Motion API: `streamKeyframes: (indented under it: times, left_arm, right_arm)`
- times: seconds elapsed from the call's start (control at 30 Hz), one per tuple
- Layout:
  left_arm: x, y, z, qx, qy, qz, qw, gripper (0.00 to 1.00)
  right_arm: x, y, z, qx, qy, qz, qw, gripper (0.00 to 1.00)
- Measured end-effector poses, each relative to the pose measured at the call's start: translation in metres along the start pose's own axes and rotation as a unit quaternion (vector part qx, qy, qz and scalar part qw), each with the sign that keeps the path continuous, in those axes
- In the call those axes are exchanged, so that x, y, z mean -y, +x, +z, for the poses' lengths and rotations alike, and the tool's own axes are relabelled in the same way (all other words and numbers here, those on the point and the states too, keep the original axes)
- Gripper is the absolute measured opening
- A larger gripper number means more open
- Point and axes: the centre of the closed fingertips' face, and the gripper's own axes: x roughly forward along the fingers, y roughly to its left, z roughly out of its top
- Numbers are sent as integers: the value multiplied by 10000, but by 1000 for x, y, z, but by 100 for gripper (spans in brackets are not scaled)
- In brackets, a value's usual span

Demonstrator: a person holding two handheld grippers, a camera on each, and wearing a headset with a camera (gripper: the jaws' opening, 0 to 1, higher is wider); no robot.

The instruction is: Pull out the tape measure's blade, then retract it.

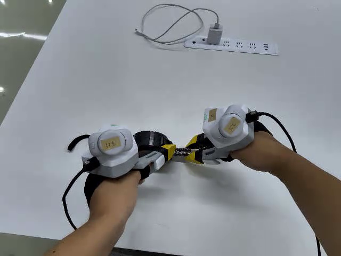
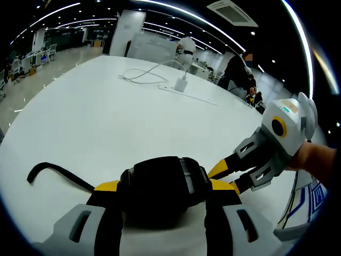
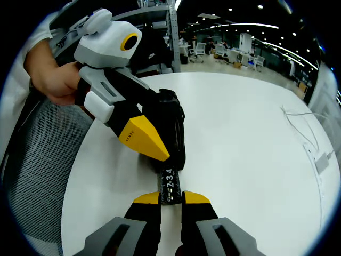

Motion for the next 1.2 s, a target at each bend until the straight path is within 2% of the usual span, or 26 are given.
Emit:
streamKeyframes:
  times: [0.53, 0.93, 1.07, 1.17, 1.2]
  left_arm:
    - [0, 0, 0, 8, -48, -33, 10000, 58]
    - [0, -1, 0, 14, -35, -33, 10000, 58]
    - [2, -1, 0, 55, 66, -22, 10000, 59]
    - [4, 0, -1, 30, 291, -21, 9996, 60]
    - [3, 0, -1, 37, 247, -25, 9997, 60]
  right_arm:
    - [-1, 15, 18, 159, 6, -16, 9999, 10]
    - [-2, 17, 19, 182, 43, -18, 9998, 10]
    - [-4, 19, 18, 165, 33, -49, 9998, 11]
    - [-6, 21, 16, 148, 104, -60, 9998, 12]
    - [-6, 21, 16, 165, 84, -79, 9998, 12]
